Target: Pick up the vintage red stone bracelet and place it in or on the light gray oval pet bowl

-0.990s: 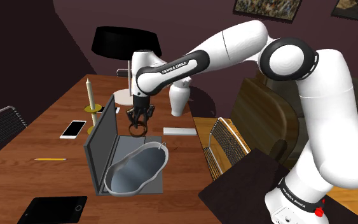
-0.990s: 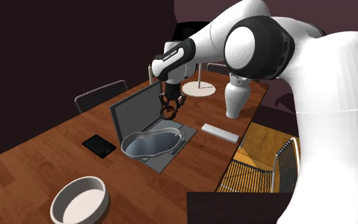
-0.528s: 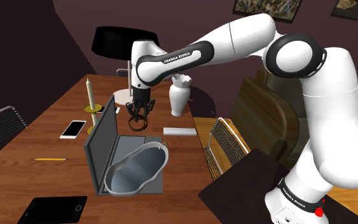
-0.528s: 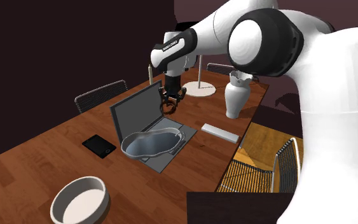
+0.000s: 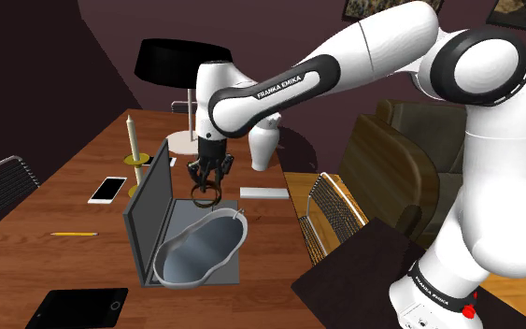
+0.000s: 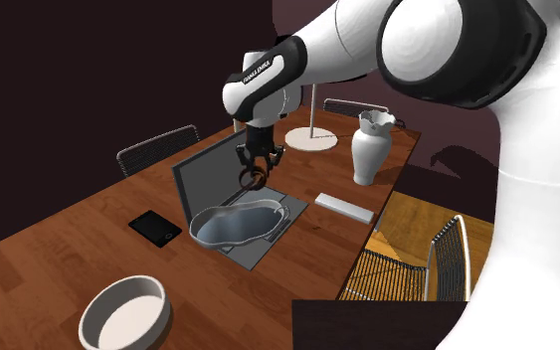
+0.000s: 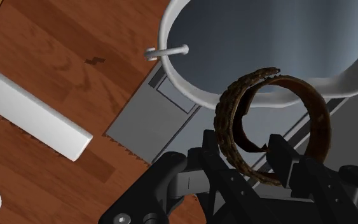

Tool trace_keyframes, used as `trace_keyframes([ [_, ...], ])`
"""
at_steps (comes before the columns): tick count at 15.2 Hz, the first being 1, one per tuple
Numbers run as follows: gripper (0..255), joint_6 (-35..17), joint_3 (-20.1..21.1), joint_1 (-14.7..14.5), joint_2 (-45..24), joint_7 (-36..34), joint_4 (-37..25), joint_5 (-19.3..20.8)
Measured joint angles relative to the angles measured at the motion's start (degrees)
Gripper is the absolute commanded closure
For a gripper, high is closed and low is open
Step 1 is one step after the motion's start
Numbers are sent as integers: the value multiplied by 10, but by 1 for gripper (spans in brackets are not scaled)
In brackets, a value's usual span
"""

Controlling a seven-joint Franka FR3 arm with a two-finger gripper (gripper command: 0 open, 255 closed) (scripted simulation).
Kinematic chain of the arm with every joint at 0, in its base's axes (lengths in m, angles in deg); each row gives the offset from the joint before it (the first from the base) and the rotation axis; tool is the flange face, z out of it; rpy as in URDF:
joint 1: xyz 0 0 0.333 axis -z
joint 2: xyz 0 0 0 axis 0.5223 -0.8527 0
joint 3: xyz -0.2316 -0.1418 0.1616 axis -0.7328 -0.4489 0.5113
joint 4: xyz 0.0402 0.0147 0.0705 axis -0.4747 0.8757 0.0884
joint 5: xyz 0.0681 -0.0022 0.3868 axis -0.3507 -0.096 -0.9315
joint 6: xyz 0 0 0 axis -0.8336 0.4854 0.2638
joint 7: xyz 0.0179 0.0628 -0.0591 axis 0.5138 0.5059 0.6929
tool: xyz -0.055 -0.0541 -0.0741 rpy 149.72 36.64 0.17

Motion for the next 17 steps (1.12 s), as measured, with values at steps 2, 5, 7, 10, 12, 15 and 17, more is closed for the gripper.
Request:
trace_keyframes([
  [2, 255, -14, 8, -9, 30, -17, 43, -5],
  [5, 255, -36, 21, -24, 66, -44, 99, -10],
  [7, 255, -50, 22, -28, 65, -50, 112, -9],
  [10, 255, -68, 20, -29, 56, -53, 122, -5],
  [12, 255, -81, 20, -30, 48, -55, 127, -2],
  [15, 255, -102, 17, -33, 34, -59, 135, 3],
  [17, 255, -115, 15, -33, 24, -59, 139, 6],
])
